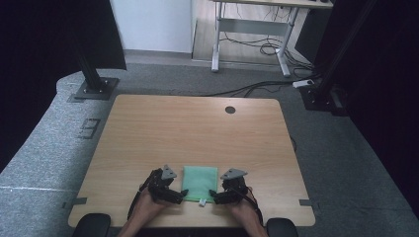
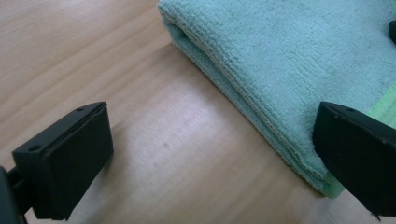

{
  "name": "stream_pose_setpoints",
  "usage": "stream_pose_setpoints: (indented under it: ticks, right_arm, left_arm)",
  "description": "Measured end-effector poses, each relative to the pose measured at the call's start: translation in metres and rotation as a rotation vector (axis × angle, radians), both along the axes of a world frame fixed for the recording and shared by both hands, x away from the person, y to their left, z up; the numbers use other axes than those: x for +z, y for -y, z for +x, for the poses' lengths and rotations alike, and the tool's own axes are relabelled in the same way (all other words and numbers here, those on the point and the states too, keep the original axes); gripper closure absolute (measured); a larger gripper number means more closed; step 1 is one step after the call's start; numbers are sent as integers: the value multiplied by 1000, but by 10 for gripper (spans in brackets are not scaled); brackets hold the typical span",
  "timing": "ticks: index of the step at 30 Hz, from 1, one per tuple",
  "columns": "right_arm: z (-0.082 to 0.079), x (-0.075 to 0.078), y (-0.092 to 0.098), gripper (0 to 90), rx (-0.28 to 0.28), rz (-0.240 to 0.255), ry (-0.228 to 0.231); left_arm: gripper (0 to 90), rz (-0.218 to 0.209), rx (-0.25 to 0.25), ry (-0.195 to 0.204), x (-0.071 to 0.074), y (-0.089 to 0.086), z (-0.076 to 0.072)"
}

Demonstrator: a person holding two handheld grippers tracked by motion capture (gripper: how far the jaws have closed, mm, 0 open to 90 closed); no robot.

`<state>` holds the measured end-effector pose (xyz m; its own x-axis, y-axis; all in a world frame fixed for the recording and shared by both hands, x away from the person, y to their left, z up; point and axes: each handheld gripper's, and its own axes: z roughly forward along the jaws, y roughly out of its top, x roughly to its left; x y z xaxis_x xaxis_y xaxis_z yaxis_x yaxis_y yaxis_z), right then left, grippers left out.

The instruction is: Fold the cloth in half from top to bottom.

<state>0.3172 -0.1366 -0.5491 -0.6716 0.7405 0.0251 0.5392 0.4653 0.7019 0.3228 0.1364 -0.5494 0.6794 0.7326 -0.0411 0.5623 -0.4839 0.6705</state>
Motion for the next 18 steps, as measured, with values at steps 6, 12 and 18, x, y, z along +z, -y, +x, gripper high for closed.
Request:
stream_pose_setpoints:
  ticks: [6, 12, 18]
  right_arm:
    - [16, -1, -1, 142, -23, 7, 6]
    - [32, -1, -2, 142, -42, 14, 13]
    - [50, -2, -3, 140, -67, 25, 17]
  left_arm:
    - [0, 4, 12, -1, 0, 0, 17]
    - [0, 3, 37, 0, 0, -1, 36]
    - [0, -1, 67, 0, 0, -1, 52]
